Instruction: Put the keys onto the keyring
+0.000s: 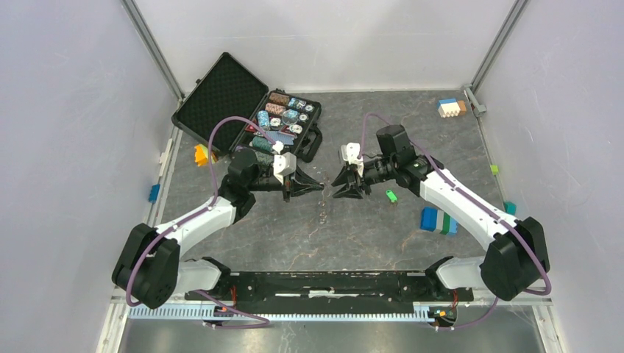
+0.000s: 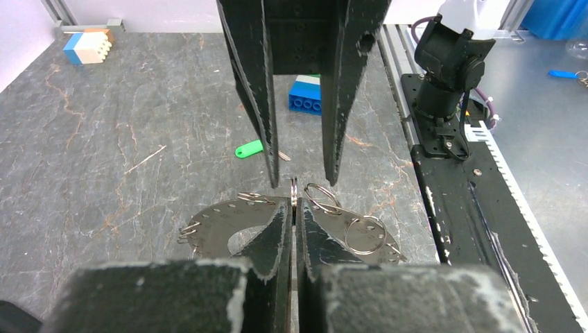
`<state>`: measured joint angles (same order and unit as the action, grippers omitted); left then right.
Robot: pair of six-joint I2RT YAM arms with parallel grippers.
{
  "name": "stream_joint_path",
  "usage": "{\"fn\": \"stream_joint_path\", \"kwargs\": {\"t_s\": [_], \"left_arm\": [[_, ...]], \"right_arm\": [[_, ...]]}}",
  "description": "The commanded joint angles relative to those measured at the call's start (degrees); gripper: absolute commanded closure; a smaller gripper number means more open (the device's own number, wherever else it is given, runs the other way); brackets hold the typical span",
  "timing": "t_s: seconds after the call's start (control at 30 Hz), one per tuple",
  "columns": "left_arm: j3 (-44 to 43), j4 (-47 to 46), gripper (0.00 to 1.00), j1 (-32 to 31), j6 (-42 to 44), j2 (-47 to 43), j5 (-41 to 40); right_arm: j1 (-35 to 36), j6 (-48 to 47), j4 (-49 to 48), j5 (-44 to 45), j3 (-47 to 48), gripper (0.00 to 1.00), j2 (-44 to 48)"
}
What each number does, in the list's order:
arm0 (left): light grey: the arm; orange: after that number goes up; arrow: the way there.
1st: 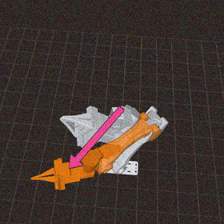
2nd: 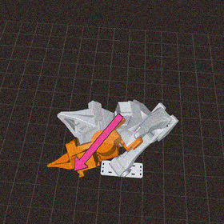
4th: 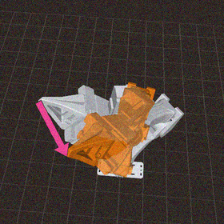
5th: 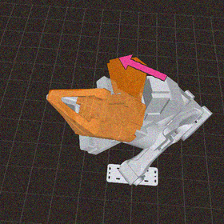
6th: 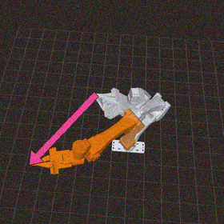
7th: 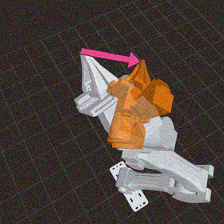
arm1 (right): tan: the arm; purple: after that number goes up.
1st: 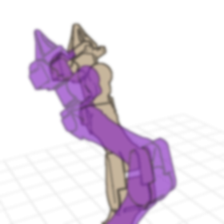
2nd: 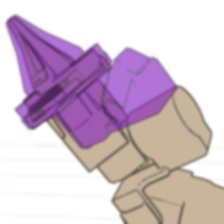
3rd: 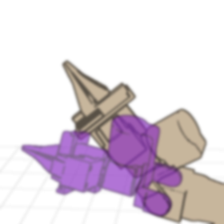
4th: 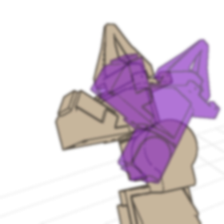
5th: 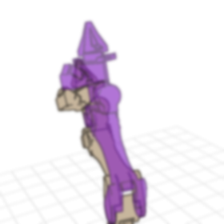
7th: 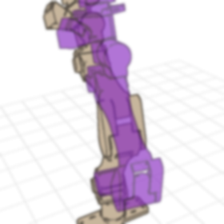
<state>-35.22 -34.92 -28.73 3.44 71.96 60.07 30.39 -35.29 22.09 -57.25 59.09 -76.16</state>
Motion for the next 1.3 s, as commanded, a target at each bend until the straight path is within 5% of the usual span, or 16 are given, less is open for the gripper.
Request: {"fn": "stream_joint_path", "kwargs": {"t_s": [0.0,0.53,1.03,1.27], "left_arm": [[-0.3,-4.0,0.98,-0.2,2.1,-0.6,-0.3],[0.8,-1.6,0.98,-1.5,7.4,0.7,1.2],[0.4,-1.6,0.98,-1.8,7.3,0.9,-0.4],[0.4,-1.7,0.98,-1.8,7.2,0.7,-0.4]], "right_arm": [[0.3,-0.3,-0.7,-2.8,-1.9,0.58,0.7],[0.7,4.4,-2.8,2.9,5.9,0.66,-0.5],[4.0,1.9,-1.8,5.1,3.9,0.7,-1.9],[4.3,1.5,-1.7,5.4,3.7,0.82,-2.3]]}}
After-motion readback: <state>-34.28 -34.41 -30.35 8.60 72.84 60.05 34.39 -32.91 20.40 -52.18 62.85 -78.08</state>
